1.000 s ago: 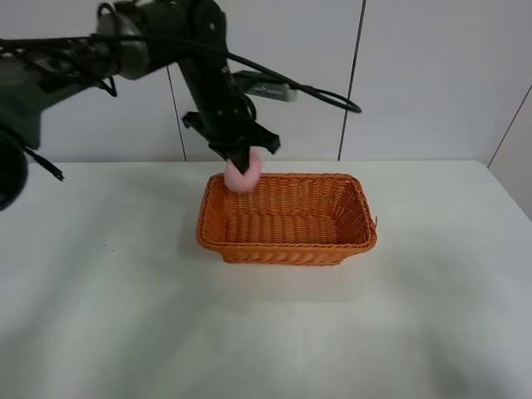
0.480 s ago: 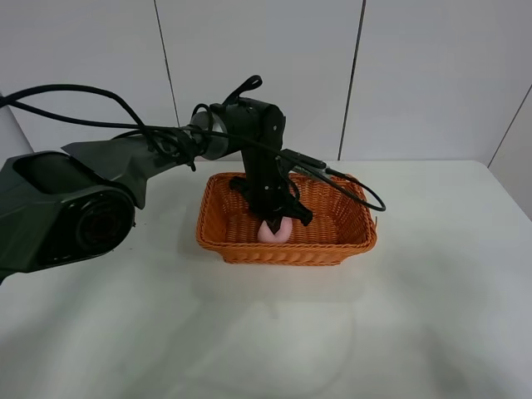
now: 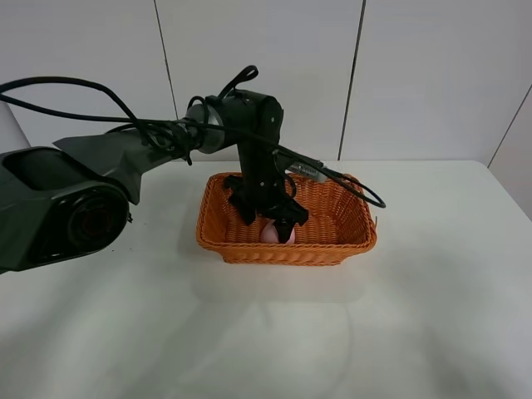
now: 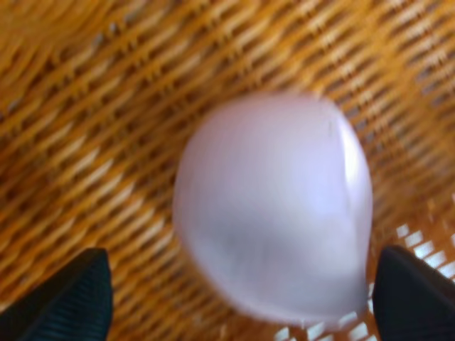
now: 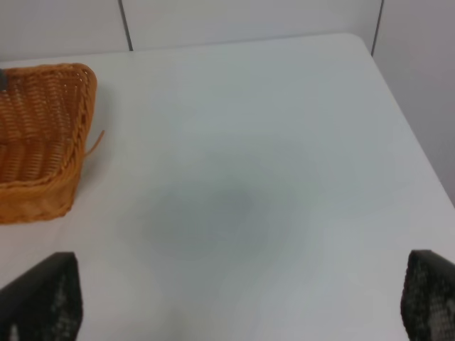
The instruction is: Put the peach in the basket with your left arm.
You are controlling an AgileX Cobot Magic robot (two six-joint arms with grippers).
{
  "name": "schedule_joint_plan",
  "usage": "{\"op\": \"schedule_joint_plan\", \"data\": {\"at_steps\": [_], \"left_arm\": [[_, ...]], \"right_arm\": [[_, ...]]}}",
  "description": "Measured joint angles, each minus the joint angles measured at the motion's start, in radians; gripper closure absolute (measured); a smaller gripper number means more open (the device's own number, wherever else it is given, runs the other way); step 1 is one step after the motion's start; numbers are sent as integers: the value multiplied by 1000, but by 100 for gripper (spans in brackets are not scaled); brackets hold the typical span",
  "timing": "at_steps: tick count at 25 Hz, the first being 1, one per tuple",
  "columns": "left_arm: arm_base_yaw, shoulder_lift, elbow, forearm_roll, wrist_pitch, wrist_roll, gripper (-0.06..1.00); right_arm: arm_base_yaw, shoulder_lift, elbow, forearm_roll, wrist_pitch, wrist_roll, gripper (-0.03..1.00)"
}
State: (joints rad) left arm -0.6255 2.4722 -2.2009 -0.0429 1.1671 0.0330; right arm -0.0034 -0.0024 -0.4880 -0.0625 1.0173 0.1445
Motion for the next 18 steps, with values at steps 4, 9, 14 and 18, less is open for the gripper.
{"op": "schedule_joint_plan", "data": {"at_steps": [4,9,14,18], "left_arm": [[18,-88,-16,-3,2,16,8],[67,-200,-31,-3,3,21,8],[113,-221,-28,-3,3,29,8],[181,-214,-13,-3,3,46,8]], "right_arm": [[0,0,0,0,0,0,27],[0,0,0,0,0,0,27],[0,0,0,0,0,0,27],[0,0,0,0,0,0,27]]}}
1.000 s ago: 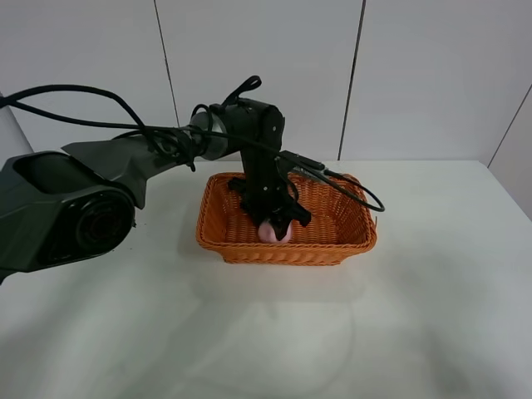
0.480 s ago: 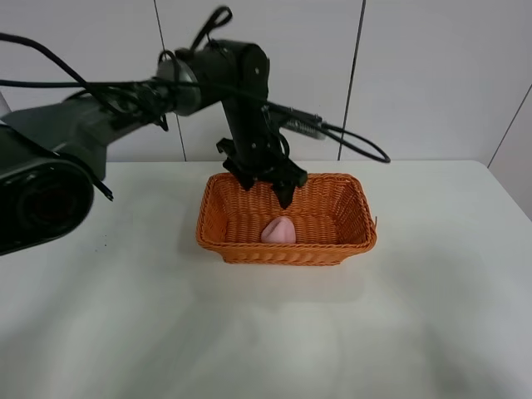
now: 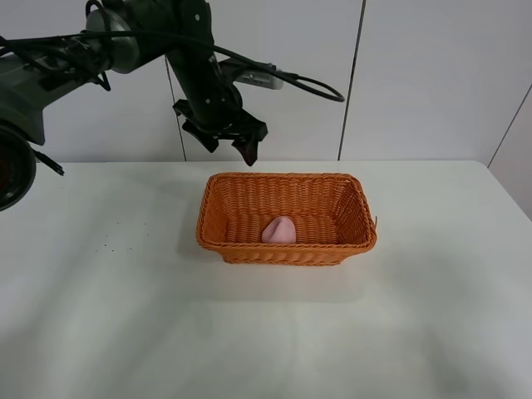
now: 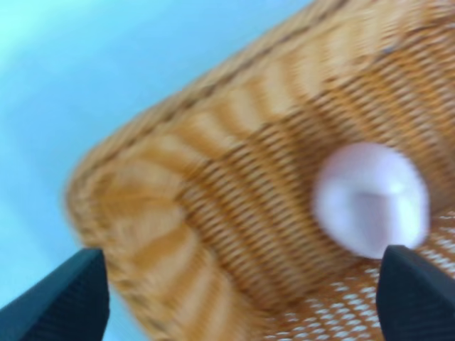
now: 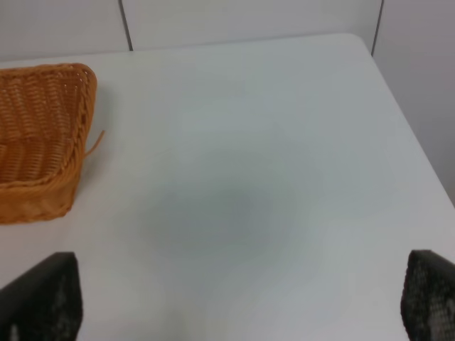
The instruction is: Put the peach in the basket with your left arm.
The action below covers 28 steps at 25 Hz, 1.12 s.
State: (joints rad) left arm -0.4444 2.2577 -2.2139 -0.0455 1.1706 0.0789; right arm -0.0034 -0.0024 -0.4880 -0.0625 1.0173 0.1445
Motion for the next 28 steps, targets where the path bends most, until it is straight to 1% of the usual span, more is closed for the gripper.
{"op": "schedule_joint_plan", "data": {"at_steps": [3,10,14,18,22,25,28], "left_arm": [[88,10,8,13,0,2,8],[325,13,101,27,-2,3,8],[411,18,106,13,-2,-3,8],[423,4,128,-13,-2,-3,9],[416,-43,202,-17,-2,-3,9],[414,-117,301,-19,-3,-3,9],[414,-230,453,-19,-3,-3,9]], "right_arm": [[0,0,0,0,0,0,27],[0,0,0,0,0,0,27],[0,0,0,0,0,0,27],[0,0,0,0,0,0,27],[0,0,0,0,0,0,27],[0,0,0,0,0,0,27],[0,0,0,0,0,0,27]]}}
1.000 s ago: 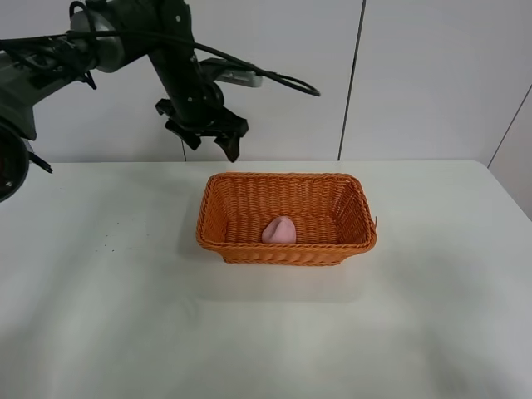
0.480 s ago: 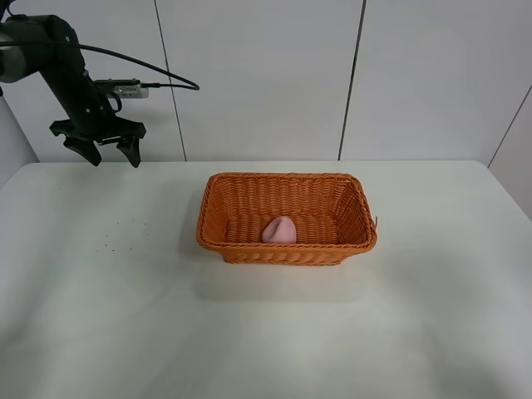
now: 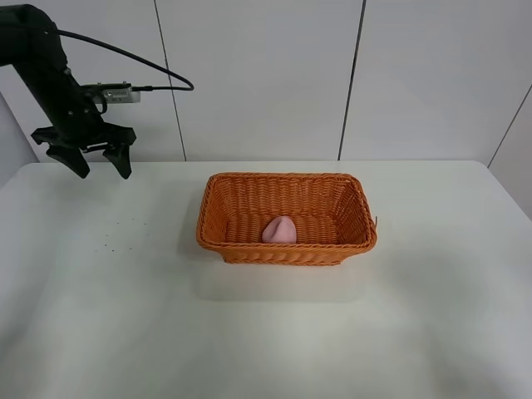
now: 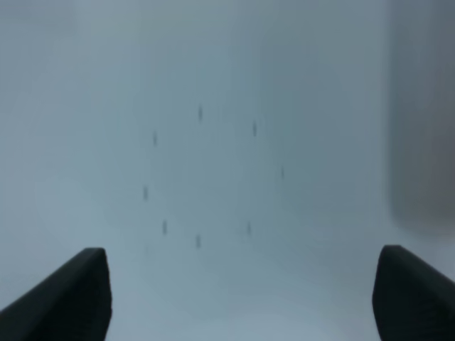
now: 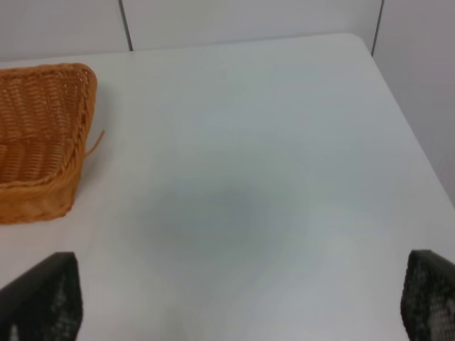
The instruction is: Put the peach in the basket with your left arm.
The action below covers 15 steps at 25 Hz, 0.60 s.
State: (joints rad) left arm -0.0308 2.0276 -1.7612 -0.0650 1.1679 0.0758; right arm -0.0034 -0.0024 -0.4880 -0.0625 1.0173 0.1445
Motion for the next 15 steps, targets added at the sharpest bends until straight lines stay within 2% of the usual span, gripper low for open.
{"op": "schedule_joint_plan", "data": {"at_steps": [10,15], "left_arm": [[0,-558,621,0,0,2,9],[0,-874,876,32,0,3,9]], "right_arm": [[0,0,0,0,0,0,27],[0,0,0,0,0,0,27]]}}
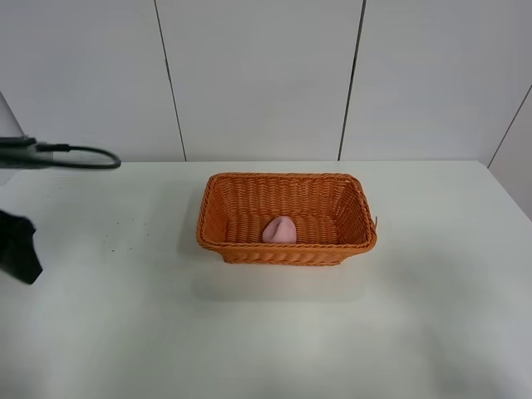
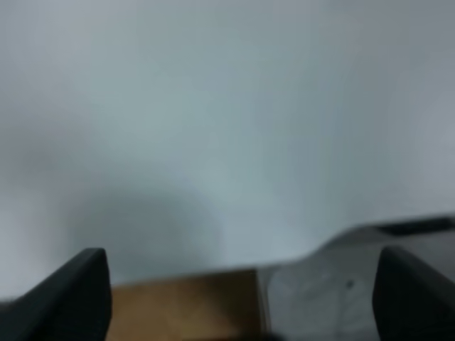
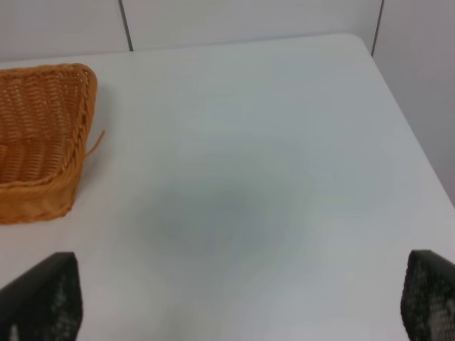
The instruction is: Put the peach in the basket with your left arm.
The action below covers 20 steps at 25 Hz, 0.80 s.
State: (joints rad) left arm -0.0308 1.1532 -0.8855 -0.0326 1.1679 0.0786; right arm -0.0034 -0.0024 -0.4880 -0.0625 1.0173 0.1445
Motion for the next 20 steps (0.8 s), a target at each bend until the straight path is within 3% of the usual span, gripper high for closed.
{"op": "schedule_joint_plan", "data": {"at_steps": [4,10,20], "left_arm": [[0,-259,166,17,-4,-5,9],[0,-616,363,17,-92,-16,9],[0,-968,391,17,-111,-25,9]], "right_arm": [[0,0,0,0,0,0,27],[0,0,0,0,0,0,27],[0,0,0,0,0,0,27]]}}
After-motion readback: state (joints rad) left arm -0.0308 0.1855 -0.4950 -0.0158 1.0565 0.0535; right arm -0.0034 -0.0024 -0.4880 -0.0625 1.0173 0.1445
